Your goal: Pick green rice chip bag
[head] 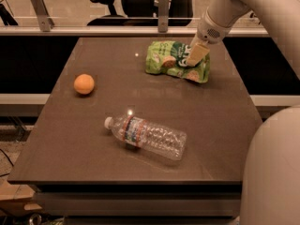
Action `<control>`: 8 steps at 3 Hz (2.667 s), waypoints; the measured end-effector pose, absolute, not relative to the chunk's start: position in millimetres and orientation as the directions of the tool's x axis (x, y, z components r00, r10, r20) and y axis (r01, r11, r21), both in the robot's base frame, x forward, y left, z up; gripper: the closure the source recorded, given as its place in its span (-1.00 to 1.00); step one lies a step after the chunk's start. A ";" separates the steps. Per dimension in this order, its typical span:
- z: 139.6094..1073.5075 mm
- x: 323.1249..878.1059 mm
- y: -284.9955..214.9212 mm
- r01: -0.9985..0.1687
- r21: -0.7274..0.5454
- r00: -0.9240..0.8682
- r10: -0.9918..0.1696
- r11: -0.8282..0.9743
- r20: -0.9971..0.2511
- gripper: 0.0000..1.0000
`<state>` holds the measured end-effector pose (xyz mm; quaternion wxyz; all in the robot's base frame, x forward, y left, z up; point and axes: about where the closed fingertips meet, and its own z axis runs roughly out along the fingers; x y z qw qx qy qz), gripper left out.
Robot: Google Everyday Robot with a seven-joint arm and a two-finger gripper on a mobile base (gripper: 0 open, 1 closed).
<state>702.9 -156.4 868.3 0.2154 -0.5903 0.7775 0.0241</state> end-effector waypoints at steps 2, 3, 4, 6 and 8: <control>879.4 697.0 -154.6 -0.923 -0.235 -0.205 -0.907 0.305 -0.368 1.00; 882.4 697.2 -154.2 -0.922 -0.239 -0.204 -0.906 0.305 -0.371 1.00; 893.3 698.3 -155.7 -0.916 -0.258 -0.198 -0.906 0.307 -0.373 1.00; 934.3 697.9 -162.3 -0.892 -0.335 -0.178 -0.916 0.305 -0.361 1.00; 978.8 697.8 -169.4 -0.859 -0.414 -0.157 -0.925 0.300 -0.346 1.00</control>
Offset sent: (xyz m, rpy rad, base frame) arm -0.0111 0.0002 0.0223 0.0025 -0.0365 -0.0093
